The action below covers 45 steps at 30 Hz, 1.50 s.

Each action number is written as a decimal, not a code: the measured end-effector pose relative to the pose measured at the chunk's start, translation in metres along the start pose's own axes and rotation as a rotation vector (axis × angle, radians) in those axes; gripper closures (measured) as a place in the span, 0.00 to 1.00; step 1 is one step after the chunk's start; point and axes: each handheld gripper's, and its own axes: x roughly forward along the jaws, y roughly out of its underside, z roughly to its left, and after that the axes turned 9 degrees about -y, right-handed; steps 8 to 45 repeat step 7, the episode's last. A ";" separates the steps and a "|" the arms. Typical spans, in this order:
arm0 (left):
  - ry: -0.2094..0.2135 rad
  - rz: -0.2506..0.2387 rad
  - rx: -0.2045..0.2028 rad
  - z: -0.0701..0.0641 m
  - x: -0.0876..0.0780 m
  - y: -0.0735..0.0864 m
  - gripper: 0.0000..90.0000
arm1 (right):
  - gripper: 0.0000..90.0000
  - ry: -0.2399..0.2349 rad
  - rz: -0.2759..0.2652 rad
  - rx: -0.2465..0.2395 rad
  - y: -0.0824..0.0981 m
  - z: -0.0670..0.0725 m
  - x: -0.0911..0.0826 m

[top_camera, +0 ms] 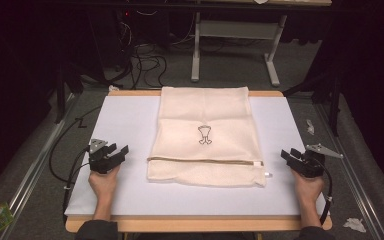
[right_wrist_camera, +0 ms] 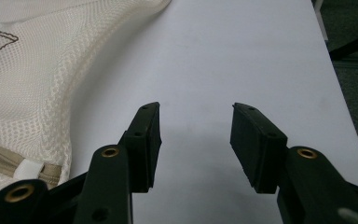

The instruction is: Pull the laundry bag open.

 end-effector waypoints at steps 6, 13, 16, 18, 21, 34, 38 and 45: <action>0.004 -0.001 0.010 -0.001 -0.001 0.000 0.50 | 0.58 -0.005 -0.013 0.012 0.001 -0.001 -0.001; 0.004 -0.001 0.010 -0.001 -0.001 0.000 0.50 | 0.58 -0.007 -0.015 0.013 0.001 -0.001 -0.001; 0.004 -0.001 0.010 -0.001 -0.001 0.000 0.50 | 0.58 -0.007 -0.015 0.013 0.001 -0.001 -0.001; 0.004 -0.001 0.010 -0.001 -0.001 0.000 0.50 | 0.58 -0.007 -0.015 0.013 0.001 -0.001 -0.001; 0.004 -0.001 0.010 -0.001 -0.001 0.000 0.50 | 0.58 -0.007 -0.015 0.013 0.001 -0.001 -0.001; 0.004 -0.001 0.010 -0.001 -0.001 0.000 0.50 | 0.58 -0.007 -0.015 0.013 0.001 -0.001 -0.001; 0.004 -0.001 0.010 -0.001 -0.001 0.000 0.50 | 0.58 -0.007 -0.015 0.013 0.001 -0.001 -0.001; 0.004 -0.001 0.010 -0.001 -0.001 0.000 0.50 | 0.58 -0.007 -0.015 0.013 0.001 -0.001 -0.001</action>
